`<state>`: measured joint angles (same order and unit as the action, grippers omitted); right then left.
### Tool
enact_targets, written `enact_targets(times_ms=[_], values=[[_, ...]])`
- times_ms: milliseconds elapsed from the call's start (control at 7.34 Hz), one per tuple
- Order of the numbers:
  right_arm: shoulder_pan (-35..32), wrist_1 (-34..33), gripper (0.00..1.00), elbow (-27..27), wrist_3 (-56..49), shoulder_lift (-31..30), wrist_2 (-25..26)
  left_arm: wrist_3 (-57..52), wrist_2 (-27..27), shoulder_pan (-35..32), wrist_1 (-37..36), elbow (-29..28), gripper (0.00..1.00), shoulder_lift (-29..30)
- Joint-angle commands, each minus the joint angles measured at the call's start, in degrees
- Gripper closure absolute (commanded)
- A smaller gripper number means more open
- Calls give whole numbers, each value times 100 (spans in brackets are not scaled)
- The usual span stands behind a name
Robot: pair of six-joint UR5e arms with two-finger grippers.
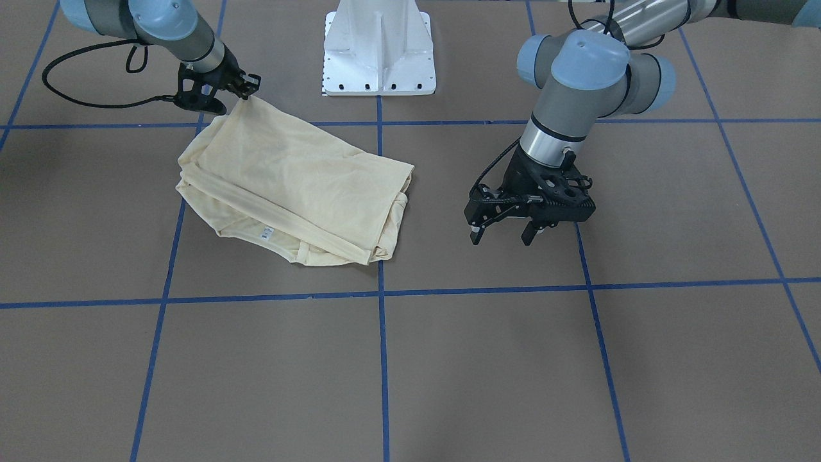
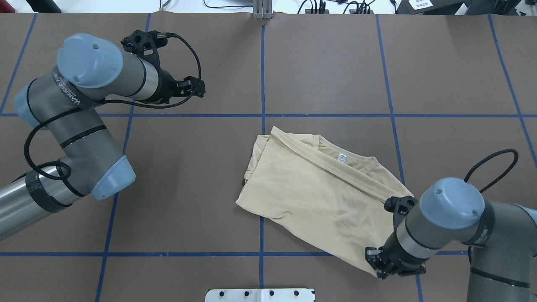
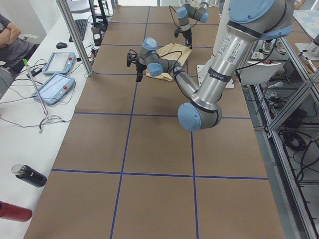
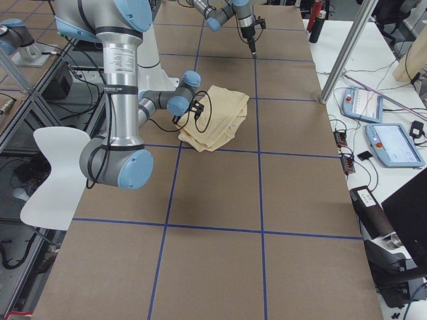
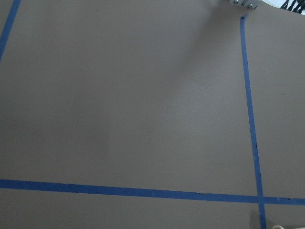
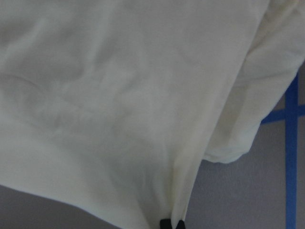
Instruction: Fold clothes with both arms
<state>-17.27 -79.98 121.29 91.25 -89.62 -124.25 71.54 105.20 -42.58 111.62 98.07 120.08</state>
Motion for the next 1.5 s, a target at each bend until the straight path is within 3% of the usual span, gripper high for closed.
enact_targets(times_ms=[0,136,409,681,954,1362], values=[[426,0,95,53,446,32,-55,0,-8,4,0,19,0,7],[427,9,1,36,490,49,-46,0,1,12,0,54,0,7],[-211,70,0,-17,412,372,6,44,18,187,0,229,0,16],[-993,53,0,-78,-103,716,24,1050,-43,993,9,361,0,33],[-1557,53,0,-166,-738,918,94,2017,-795,2151,9,459,0,42],[-1920,44,0,-421,-828,1534,129,2153,-878,2665,35,311,3,24]])
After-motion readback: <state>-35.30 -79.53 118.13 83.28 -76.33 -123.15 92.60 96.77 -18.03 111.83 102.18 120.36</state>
